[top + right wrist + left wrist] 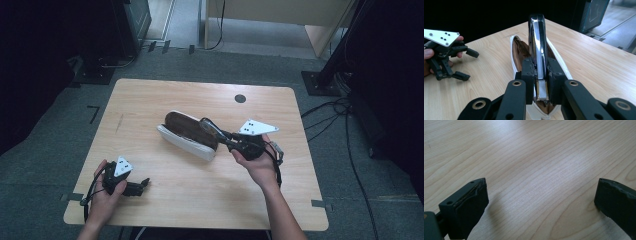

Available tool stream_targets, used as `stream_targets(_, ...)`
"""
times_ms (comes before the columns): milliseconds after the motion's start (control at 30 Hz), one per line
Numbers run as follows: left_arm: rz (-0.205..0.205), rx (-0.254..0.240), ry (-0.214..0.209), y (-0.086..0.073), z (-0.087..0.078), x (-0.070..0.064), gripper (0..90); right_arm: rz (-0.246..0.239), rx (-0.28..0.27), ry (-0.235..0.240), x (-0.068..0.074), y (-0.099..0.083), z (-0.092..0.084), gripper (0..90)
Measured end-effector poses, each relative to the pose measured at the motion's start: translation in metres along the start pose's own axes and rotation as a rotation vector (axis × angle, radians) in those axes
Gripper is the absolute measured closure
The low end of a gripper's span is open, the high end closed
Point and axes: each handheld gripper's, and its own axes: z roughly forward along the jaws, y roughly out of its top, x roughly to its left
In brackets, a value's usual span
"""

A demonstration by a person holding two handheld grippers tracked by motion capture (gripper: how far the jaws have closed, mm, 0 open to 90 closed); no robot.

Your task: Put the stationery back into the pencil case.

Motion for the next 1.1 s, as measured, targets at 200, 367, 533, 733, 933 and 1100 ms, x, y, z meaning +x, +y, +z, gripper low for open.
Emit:
stream_targets(200, -0.008, 0.009, -0.023, 0.000, 0.001, 0.002, 0.0, 0.014, 0.023, 0.013, -0.005, 0.000, 0.021, 78.9)
stream_targets(367, -0.024, 0.021, -0.047, 0.001, 0.002, 0.004, 0.0, 0.009, 0.039, 0.024, -0.012, -0.003, 0.039, 78.8)
stream_targets(533, -0.020, 0.023, -0.060, 0.001, 0.002, 0.004, 0.0, 0.002, 0.070, 0.031, -0.017, -0.007, 0.057, 78.8)
stream_targets(733, -0.012, 0.026, -0.066, 0.001, 0.002, 0.004, 0.0, -0.009, 0.097, 0.033, -0.020, -0.013, 0.074, 78.8)
stream_targets(933, -0.011, 0.027, -0.068, 0.001, 0.002, 0.004, 0.0, -0.013, 0.129, 0.032, -0.019, -0.020, 0.086, 78.8)
stream_targets(1100, -0.010, 0.027, -0.068, 0.001, 0.002, 0.004, 0.0, -0.024, 0.143, 0.031, -0.019, -0.024, 0.092, 78.8)
